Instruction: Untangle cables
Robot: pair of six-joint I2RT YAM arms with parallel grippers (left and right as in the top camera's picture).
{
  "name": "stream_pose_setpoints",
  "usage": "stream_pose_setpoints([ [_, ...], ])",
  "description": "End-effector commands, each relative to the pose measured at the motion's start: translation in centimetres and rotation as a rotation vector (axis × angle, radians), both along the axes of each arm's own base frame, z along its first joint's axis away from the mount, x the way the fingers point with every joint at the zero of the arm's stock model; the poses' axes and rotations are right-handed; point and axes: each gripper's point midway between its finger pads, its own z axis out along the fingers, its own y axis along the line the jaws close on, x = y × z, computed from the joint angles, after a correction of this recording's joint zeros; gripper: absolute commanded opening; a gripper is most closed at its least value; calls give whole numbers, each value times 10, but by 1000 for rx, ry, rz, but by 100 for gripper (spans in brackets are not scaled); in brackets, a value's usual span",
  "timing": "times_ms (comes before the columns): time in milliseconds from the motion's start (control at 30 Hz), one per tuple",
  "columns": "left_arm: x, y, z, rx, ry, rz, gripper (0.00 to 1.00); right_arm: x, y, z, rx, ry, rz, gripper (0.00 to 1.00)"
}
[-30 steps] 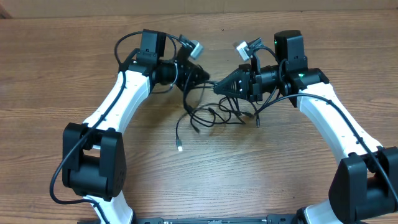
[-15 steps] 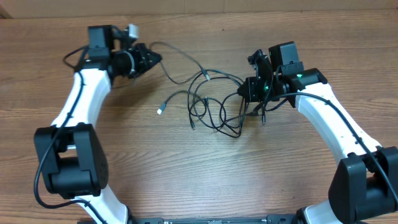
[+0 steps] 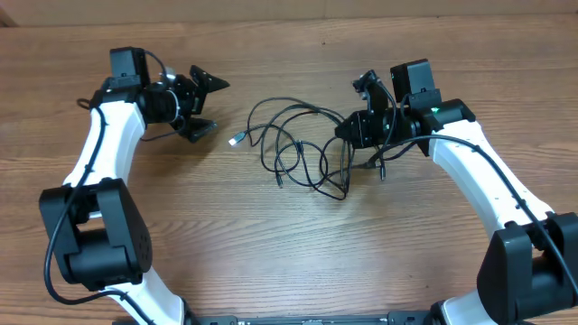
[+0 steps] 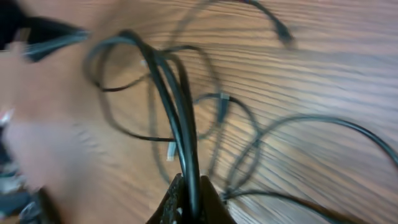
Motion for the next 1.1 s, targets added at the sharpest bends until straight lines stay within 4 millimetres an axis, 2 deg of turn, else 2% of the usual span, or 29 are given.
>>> stream_pose_setpoints([
  [0, -9, -33, 18, -96, -12, -83, 99, -9, 22, 29, 137, -98, 165, 4],
  [100, -16, -56, 26, -162, 6, -130, 100, -2, 22, 31, 132, -138, 160, 4],
  [200, -24, -75, 33, -247, 106, -120, 99, 8, 15, 22, 62, -161, 123, 4],
  [367, -33, -90, 45, -411, 350, -28, 100, 18, 5, 0, -67, -159, 68, 4],
  [467, -37, -97, 52, -463, 410, -28, 99, 18, 7, -7, -77, -147, 71, 4],
  [633, -35, -107, 56, -462, 361, -71, 100, 20, 10, -6, -76, -163, 75, 4],
  [767, -15, -111, 70, -431, 120, -149, 99, 22, 10, -6, -80, -167, 70, 4],
  [833, -9, -118, 81, -449, 63, -176, 100, 22, 10, -6, -76, -159, 61, 4],
  [933, -12, -138, 82, -445, 71, -188, 100, 21, 10, -6, -71, -155, 61, 4],
  [1067, -18, -169, 66, -360, 104, -160, 100, 18, 16, -3, -34, -149, 83, 4],
])
